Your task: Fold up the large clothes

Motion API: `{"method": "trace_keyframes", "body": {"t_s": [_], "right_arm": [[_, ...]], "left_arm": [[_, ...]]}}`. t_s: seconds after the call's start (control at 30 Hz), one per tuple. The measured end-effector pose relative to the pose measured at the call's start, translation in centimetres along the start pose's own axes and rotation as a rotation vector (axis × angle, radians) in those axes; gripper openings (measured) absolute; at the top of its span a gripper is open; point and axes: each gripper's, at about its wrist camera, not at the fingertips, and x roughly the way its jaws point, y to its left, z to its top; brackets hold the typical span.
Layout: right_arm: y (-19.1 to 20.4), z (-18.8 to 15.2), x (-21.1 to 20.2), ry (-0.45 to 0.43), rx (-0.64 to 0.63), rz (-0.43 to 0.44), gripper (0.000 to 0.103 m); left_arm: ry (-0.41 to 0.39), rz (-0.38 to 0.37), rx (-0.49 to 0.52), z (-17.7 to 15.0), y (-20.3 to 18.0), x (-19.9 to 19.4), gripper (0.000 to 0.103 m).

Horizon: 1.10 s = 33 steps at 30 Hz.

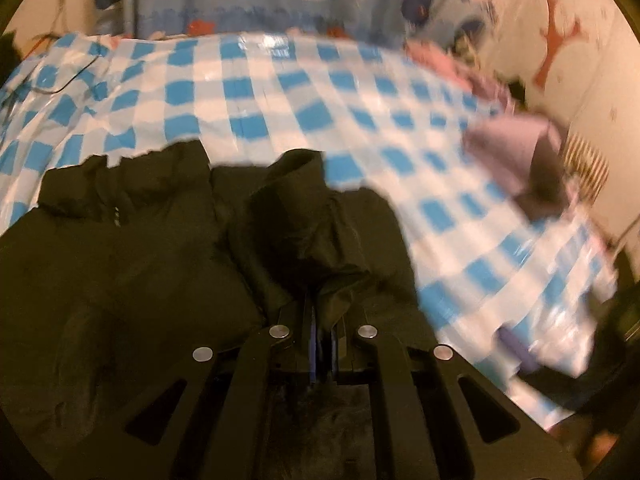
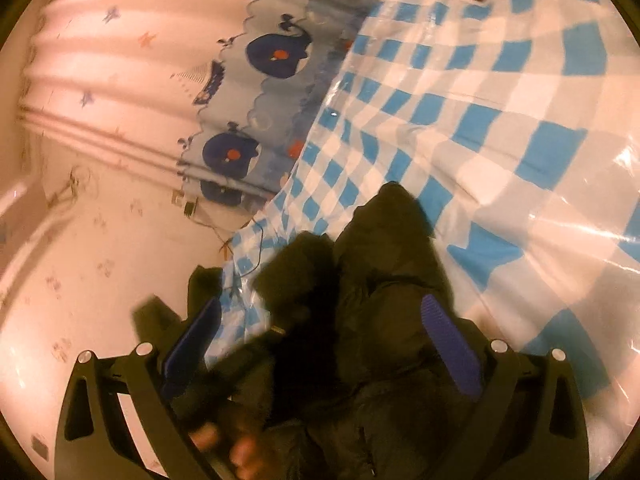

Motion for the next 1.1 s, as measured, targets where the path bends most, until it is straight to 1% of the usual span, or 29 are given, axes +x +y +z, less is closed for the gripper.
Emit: {"method": "trace_keyframes", "body": {"t_s": [0.07, 0.13, 0.17, 0.23, 0.27, 0.3, 0.33, 0.43, 0.53, 0.6, 0.7, 0.73, 0.8, 0.83, 0.87, 0.9, 0.93, 0.97, 1.0, 1.03, 1.07, 1.1], "right_arm": [[-0.4, 0.2, -0.2, -0.002, 0.023, 0.004, 0.096], [-0.7, 0.3, -0.2, -0.001, 0.038, 0.006, 0.096], [-0.7, 0.3, -0.2, -0.001, 0.041, 0.005, 0.096], [-0.8, 0.3, -0.2, -0.005, 0.044, 0.003, 0.096], [-0.8, 0.3, -0.2, -0.006, 0.045, 0.003, 0.096], [-0.8, 0.3, -0.3, -0.006, 0.045, 0.002, 0.096], [-0.9, 0.3, -0.3, -0.008, 0.047, 0.000, 0.096], [-1.0, 0.3, -0.1, -0.005, 0.055, -0.005, 0.096], [-0.8, 0.2, 0.0, -0.003, 0.041, -0.012, 0.096], [0.0, 0.1, 0.1, -0.005, -0.003, -0.017, 0.096], [3.4, -0.6, 0.9, -0.003, -0.185, -0.047, 0.096], [5.2, -1.1, 1.7, 0.018, -0.271, -0.048, 0.096], [8.1, -1.8, 3.4, 0.073, -0.379, -0.016, 0.096], [10.0, -2.3, 4.9, 0.109, -0.461, -0.018, 0.096], [11.4, -2.6, 6.3, 0.147, -0.514, -0.030, 0.096], [12.8, -3.0, 8.7, 0.217, -0.569, -0.045, 0.096], [13.3, -3.2, 10.2, 0.256, -0.598, -0.065, 0.096], [13.6, -3.5, 12.0, 0.289, -0.634, -0.112, 0.096], [13.1, -3.6, 14.2, 0.328, -0.669, -0.184, 0.096], [12.3, -3.7, 15.3, 0.347, -0.678, -0.239, 0.096], [11.1, -3.6, 16.4, 0.365, -0.679, -0.308, 0.096], [9.1, -3.3, 17.5, 0.377, -0.670, -0.396, 0.096]], "left_arm": [[0.055, 0.051, 0.061, -1.0, -1.1, 1.7, 0.006], [0.101, 0.085, 0.112, -1.8, -1.7, 2.7, 0.018], [0.109, 0.089, 0.125, -2.2, -1.9, 2.8, 0.022], [0.124, 0.084, 0.156, -2.6, -2.1, 2.5, 0.047], [0.123, 0.086, 0.167, -2.8, -2.2, 2.3, 0.053], [0.122, 0.087, 0.180, -3.0, -2.3, 2.0, 0.064], [0.122, 0.086, 0.194, -3.0, -2.3, 1.5, 0.070], [0.116, 0.078, 0.223, -3.3, -2.3, -0.1, 0.077], [0.079, 0.060, 0.214, -3.5, -1.4, -2.5, 0.078], [0.034, 0.044, 0.167, -3.6, 0.5, -5.0, 0.080], [-0.045, 0.027, 0.044, -3.6, 5.2, -8.6, 0.081], [-0.083, 0.032, -0.022, -3.6, 7.7, -10.1, 0.081], [-0.136, 0.043, -0.120, -3.6, 11.5, -11.8, 0.081], [-0.164, 0.049, -0.176, -3.7, 13.7, -12.8, 0.081], [-0.189, 0.056, -0.232, -3.9, 15.9, -13.7, 0.081], [-0.205, 0.069, -0.278, -4.2, 17.9, -14.2, 0.081], [-0.214, 0.089, -0.318, -4.5, 19.6, -14.5, 0.081], [-0.215, 0.104, -0.361, -5.0, 21.5, -14.6, 0.081], [-0.209, 0.116, -0.397, -5.6, 23.1, -14.5, 0.081], [-0.200, 0.135, -0.442, -6.4, 24.9, -14.2, 0.081], [-0.191, 0.140, -0.468, -7.0, 26.0, -13.9, 0.081], [-0.176, 0.139, -0.496, -7.9, 27.2, -13.4, 0.081]]}}
